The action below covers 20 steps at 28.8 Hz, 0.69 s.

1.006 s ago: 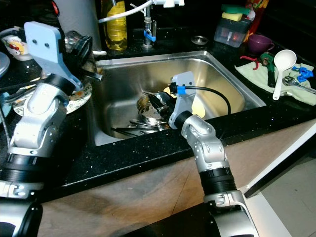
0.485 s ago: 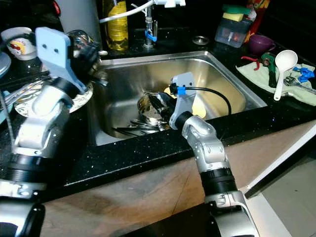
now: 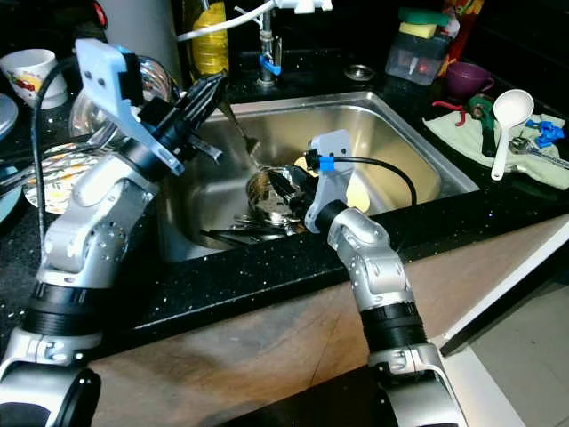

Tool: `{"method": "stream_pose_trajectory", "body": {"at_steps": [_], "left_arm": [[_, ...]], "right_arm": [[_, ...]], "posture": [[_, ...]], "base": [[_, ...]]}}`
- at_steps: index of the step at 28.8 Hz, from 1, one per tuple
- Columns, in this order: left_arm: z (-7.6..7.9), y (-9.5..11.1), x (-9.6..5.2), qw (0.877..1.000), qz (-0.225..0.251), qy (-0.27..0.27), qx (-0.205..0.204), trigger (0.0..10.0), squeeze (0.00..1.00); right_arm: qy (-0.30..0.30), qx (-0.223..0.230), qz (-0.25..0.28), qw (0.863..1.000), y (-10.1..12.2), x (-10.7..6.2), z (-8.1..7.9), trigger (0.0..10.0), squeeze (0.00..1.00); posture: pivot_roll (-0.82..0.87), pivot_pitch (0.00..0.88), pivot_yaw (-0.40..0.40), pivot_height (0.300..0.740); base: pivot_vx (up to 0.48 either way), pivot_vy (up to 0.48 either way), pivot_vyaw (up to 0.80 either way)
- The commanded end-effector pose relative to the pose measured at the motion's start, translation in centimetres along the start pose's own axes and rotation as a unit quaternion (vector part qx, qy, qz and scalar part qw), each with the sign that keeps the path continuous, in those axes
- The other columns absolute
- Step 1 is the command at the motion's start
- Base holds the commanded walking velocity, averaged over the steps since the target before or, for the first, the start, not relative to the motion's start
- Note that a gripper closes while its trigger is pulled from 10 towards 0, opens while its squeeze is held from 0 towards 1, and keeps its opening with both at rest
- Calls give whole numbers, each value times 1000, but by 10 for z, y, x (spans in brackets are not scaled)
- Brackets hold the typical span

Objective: Kitchen organization

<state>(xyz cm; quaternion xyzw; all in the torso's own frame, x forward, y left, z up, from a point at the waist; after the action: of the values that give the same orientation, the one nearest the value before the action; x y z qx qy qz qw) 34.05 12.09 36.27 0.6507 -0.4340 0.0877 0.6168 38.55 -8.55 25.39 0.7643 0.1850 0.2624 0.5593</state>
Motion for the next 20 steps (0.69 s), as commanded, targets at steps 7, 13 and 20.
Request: {"method": "stream_pose_trajectory", "body": {"at_steps": [7,13,20], "left_arm": [[-25,12,-6,974,40,130,-179,0,0],[-23,12,-12,977,29,109,-180,0,0],[-12,6,-17,984,-22,64,-164,0,0]], "right_arm": [[-15,106,50,993,2,-3,-10,10000,0],[22,185,67,980,1,-6,-27,10000,1000],[150,254,115,948,26,-20,-56,10000,1000]], "posture": [[11,187,-40,740],[11,184,-39,740],[12,178,-34,740]], "base": [[0,0,0],[0,0,0],[0,0,0]]}}
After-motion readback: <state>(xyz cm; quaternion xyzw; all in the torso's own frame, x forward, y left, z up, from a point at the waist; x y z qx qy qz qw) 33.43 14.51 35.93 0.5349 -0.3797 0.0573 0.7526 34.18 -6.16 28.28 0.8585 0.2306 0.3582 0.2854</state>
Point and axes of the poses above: a point about 5 cm out from each wrist's last joint towards the gripper, its own x axis pointing out of the wrist towards the gripper, its own y axis along the axis of the wrist's last joint, z = x × y, the point moved 2 cm from there along x, pointing out of the wrist towards the gripper, and after that the axes turned 14 degrees about x, right-handed, at the moved point
